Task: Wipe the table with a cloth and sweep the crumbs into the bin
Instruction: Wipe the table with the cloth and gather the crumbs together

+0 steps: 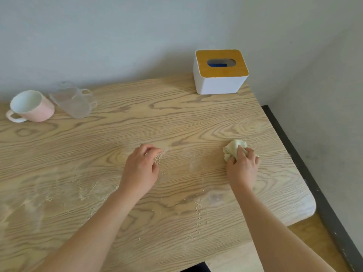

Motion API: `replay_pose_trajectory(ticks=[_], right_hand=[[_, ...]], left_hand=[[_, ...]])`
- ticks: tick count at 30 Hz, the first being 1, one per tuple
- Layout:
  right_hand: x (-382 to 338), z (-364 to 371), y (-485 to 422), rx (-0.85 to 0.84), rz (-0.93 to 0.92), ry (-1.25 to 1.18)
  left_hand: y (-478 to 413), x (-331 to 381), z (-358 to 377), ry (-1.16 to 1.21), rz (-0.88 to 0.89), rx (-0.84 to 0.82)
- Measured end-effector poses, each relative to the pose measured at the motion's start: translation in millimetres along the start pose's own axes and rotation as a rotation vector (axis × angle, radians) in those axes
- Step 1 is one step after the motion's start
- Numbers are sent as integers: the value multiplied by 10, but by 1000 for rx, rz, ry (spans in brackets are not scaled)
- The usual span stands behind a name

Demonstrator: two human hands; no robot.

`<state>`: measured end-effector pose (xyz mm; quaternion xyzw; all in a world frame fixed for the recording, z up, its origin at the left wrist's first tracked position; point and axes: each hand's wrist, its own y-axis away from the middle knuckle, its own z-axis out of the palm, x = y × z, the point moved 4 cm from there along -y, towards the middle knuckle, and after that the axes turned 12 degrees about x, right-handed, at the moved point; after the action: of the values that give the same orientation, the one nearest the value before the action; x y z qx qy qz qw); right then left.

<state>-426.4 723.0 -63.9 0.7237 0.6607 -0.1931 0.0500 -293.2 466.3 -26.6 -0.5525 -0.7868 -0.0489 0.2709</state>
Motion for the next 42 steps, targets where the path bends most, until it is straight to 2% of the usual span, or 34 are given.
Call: replay_pose_trajectory(ticks=[3,7,9,12,15,19,22,25,27,29,32,35,38,40,42], right_hand=[[-315,92,329,-23,-140,-62],[-919,235,811,-133,-394,-226],[-1089,232,872,-178,-446,-330],[-1070,125,539,-82,-391,-410],[-824,124,-46,24,-276,-279],[-628,308,-358,-105,-154,-69],[-872,356,-18,-128,-289,-75],[-1228,418,506,-195,-511,-202],[-1411,446,799,-270,-590,-312],[-1495,419,877,-290,-574,-435],[-1518,361,488,-170,-484,-527],[-1465,362,-199,-77,-341,-395],[-1402,475,-679,-118,-218,-167],[-1439,582,-697,-180,-279,-11],[-1552,633,-515,-194,-384,11]], left_hand=[[-1,-100,-31,-8,-41,22],[12,-180,-96,-14,-104,33],[16,-200,-152,-8,-112,48],[2,-277,-223,-15,-131,64],[0,-369,-265,-14,-168,58],[29,-460,-293,-21,-205,67],[45,-536,-289,-31,-226,71],[35,-560,-281,-34,-242,71],[14,-554,-288,-30,-252,78],[-3,-551,-294,-25,-260,84],[-25,-636,-333,-17,-285,97],[-53,-704,-382,-18,-304,103],[-55,-736,-424,-9,-321,111],[-32,-765,-443,-5,-333,122],[-10,-795,-452,-4,-339,126]])
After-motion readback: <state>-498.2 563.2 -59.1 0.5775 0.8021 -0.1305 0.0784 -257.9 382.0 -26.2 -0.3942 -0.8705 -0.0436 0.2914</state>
